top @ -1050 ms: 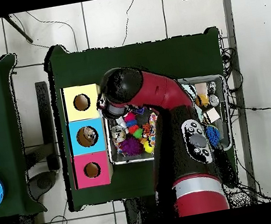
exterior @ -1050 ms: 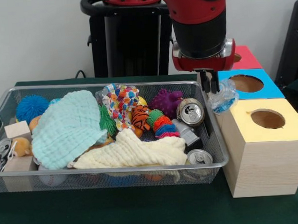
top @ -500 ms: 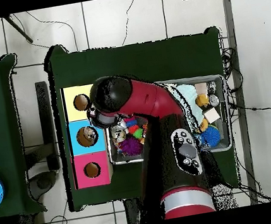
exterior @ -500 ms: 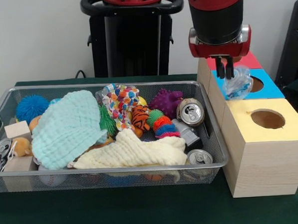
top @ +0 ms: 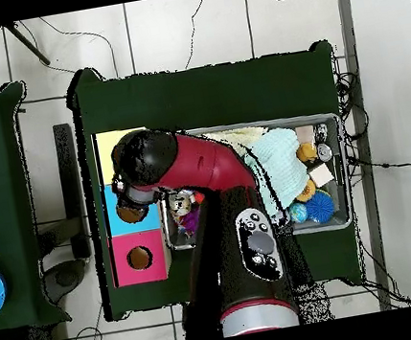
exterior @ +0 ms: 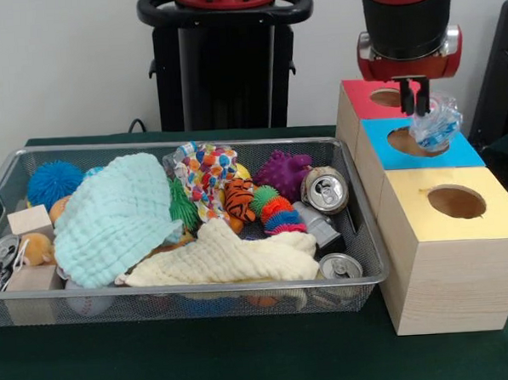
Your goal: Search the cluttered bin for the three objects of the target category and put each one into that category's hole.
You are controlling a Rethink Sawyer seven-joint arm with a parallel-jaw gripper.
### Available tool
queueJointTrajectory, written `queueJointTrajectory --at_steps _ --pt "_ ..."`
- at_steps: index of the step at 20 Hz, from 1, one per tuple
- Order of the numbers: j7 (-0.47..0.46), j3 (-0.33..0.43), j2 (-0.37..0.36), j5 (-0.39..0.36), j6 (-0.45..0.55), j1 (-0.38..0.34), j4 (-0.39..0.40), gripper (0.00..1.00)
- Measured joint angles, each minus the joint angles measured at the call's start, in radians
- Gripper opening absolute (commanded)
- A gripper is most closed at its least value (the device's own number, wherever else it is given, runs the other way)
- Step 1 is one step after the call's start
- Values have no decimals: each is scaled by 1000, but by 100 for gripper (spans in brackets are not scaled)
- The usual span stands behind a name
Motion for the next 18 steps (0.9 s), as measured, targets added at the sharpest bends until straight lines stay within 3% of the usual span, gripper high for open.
queueJointTrajectory --at_steps 10,18 --pt "2 -3 -35 76 -76 89 99 0" --pt "2 -3 -45 89 -137 87 165 0"
